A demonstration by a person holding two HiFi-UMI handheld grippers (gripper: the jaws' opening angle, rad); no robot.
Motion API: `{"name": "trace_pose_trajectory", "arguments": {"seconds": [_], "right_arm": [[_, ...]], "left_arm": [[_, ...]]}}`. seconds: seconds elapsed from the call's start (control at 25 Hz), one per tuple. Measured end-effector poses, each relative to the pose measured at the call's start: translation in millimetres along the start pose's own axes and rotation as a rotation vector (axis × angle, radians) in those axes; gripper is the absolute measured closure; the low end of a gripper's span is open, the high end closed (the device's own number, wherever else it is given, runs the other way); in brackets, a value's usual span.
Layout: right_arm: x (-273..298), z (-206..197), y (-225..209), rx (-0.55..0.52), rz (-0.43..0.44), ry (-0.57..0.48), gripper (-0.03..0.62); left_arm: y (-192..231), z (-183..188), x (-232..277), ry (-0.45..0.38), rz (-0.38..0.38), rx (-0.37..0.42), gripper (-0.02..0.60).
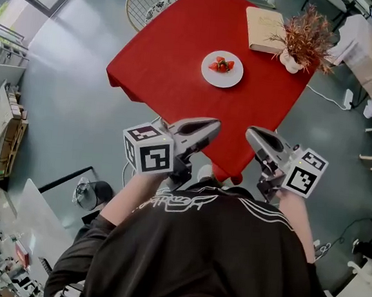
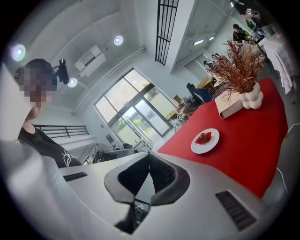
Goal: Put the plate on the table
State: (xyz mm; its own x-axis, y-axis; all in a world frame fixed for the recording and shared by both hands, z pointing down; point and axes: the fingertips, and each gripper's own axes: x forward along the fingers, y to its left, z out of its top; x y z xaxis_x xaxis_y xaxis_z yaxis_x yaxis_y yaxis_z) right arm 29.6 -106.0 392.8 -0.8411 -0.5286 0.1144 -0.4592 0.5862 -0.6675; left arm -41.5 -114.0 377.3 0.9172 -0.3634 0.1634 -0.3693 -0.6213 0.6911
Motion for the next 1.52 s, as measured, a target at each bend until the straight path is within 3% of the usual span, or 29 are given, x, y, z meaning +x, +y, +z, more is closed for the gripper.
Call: {"name": "trace_pose_trajectory", "arguments": {"seconds": [0.28,0.6,0.88,1.52], "right_arm": [[-27,-17,14,-0.028,0.018,0.007,0.586],[-67,-25,71,-0.116,0.080,-0.006,0.586],[-106,-41,100,-0.148,0.068,-0.024,0.586],[-130,-47,126,-0.200,0.061,-0.044,0.586]], "left_arm": [[-33,-20,-4,-0.038,0.026,0.021,0.575],[-98,-46,-21,-0.093,0.039,0.061,0.575],[-139,-71,-26,-0.100,0.030,0.082,0.575],[-171,-88,-35,-0.099,0.037,0.139,0.575]]}}
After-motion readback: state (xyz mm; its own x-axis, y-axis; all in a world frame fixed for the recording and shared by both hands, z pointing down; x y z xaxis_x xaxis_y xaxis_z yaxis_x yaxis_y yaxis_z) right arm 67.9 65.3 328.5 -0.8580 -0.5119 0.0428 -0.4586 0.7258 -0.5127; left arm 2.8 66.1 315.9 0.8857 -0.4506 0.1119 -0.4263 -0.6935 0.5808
